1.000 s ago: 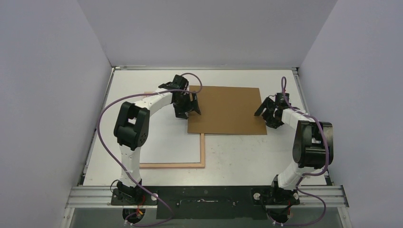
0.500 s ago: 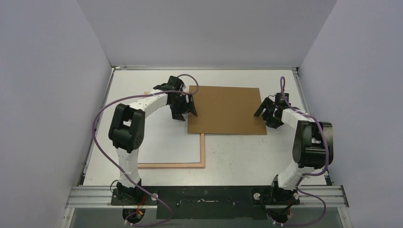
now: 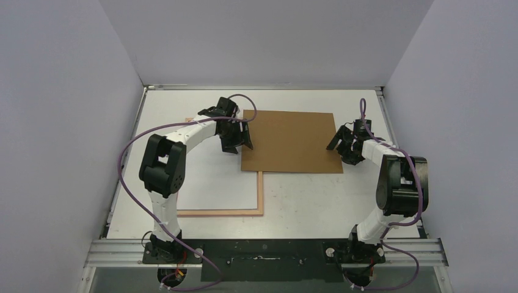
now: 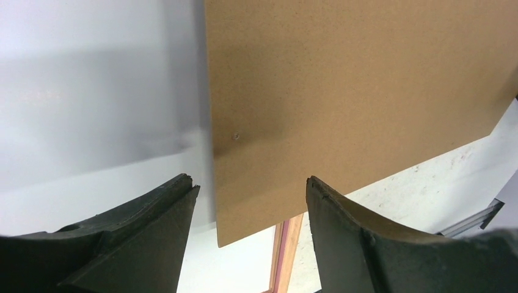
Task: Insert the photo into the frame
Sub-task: Turn over the photo frame item at the center of the board.
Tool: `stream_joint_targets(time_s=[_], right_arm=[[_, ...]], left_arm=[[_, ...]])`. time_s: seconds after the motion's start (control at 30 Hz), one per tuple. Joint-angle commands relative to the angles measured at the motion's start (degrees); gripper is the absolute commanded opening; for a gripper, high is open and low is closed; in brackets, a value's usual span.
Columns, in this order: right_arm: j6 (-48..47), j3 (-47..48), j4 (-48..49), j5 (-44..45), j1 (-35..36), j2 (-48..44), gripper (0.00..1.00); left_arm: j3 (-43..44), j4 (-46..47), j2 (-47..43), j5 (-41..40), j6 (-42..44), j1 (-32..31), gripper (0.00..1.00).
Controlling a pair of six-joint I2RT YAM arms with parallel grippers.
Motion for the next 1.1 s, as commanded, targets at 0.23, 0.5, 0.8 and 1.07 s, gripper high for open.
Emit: stream_joint_targets(time_s=[0.23, 0.5, 0.8, 1.07], right_arm=[[-1.3, -2.8, -4.8, -0.5, 0.4, 1.4, 0.75], [-1.8, -2.7, -5.6, 0.4, 0.5, 0.5, 0.75], [-2.1, -3.7, -5.6, -2.0, 0.6, 0.4, 0.75], [-2.1, -5.0, -5.6, -2.7, 0.7, -0.5, 0.75]], left_arm=[[4.6, -2.2, 3.6, -3.7, 0.1, -2.8, 0.64], [5.5, -1.5, 1.9, 4.4, -2.4, -2.0, 0.48], [4.2, 7.0, -1.9, 18.0, -8.2, 1.0, 0.37], [2.6, 16.8, -3.4, 28.8, -13.9, 3.2, 0.37]])
